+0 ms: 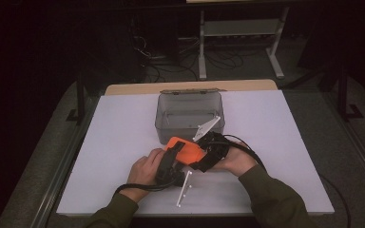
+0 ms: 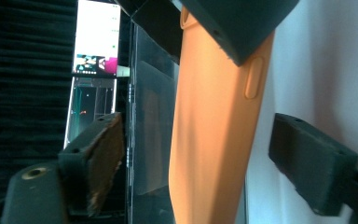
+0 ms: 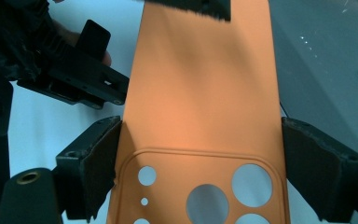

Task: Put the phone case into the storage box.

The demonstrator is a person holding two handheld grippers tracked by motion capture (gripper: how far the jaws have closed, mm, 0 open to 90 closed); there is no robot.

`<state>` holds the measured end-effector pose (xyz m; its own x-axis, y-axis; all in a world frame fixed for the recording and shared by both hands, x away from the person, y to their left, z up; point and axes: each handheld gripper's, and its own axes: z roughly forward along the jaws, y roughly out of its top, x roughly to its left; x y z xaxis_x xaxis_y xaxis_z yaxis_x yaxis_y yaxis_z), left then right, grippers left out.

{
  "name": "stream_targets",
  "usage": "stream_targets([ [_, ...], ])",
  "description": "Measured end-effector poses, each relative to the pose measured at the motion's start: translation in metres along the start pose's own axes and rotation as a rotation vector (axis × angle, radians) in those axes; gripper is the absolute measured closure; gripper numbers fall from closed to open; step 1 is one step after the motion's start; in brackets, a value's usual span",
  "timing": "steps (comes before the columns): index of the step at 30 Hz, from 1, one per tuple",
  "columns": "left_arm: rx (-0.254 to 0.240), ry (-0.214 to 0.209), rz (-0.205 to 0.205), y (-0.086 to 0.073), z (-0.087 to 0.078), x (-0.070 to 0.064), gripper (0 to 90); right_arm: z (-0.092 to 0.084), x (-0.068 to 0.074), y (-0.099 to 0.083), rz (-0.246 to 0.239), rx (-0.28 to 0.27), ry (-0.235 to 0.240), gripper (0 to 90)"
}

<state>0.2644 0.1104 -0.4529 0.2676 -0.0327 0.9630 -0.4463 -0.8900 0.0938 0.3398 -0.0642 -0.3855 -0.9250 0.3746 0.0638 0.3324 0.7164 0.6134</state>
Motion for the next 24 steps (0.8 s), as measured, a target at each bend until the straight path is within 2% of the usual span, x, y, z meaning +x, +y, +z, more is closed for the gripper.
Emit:
stream_targets([
  [15, -0.022, 0.021, 0.016, 0.0026, -0.0030, -0.0011, 36.2, 0.0000, -0.0007, 0.0010, 0.006, 0.000, 0.001, 14.7],
  [24, -0.030, 0.030, 0.024, 0.0041, -0.0041, -0.0013, 42.6, 0.0003, -0.0009, 0.0022, 0.013, -0.003, -0.002, 14.8],
])
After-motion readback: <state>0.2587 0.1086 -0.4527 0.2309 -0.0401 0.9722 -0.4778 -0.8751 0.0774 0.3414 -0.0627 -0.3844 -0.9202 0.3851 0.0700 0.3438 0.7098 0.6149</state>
